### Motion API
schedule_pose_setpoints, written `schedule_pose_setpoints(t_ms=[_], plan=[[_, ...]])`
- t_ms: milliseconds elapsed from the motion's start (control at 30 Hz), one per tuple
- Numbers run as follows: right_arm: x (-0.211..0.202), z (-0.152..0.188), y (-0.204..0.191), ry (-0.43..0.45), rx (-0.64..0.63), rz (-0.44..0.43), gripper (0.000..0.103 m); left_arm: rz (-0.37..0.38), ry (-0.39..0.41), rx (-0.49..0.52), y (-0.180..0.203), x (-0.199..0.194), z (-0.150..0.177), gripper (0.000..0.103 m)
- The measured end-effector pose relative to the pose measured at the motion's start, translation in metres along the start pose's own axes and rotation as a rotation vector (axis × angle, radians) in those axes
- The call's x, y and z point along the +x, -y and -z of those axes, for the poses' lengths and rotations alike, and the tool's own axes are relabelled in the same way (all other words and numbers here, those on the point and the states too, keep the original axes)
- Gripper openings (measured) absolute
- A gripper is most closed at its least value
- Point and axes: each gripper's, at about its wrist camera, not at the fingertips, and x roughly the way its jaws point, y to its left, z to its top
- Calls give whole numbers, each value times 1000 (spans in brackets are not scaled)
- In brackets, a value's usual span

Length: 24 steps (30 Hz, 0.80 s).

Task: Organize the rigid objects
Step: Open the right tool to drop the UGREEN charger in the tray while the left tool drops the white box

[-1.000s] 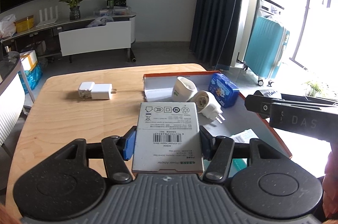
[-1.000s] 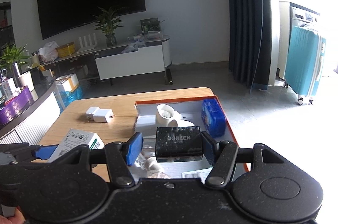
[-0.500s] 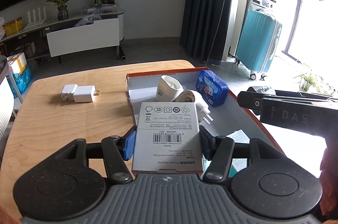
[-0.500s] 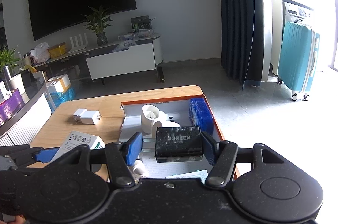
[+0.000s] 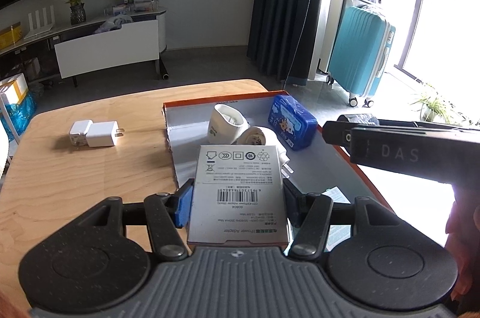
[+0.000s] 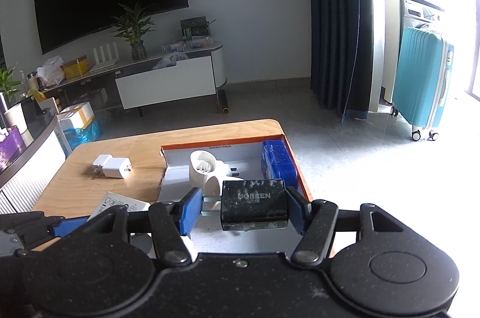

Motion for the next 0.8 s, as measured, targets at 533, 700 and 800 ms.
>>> schedule_pose_setpoints(t_ms=[533, 700, 800], plan=[[24, -9, 7, -32, 0, 8, 73, 26, -33, 10, 5, 20, -6, 59], [32, -12, 11, -47, 2, 8, 73, 37, -45, 8, 6, 27, -9, 59], [38, -13, 13, -54, 4, 10, 73, 46, -55, 8, 7, 33, -10, 59]])
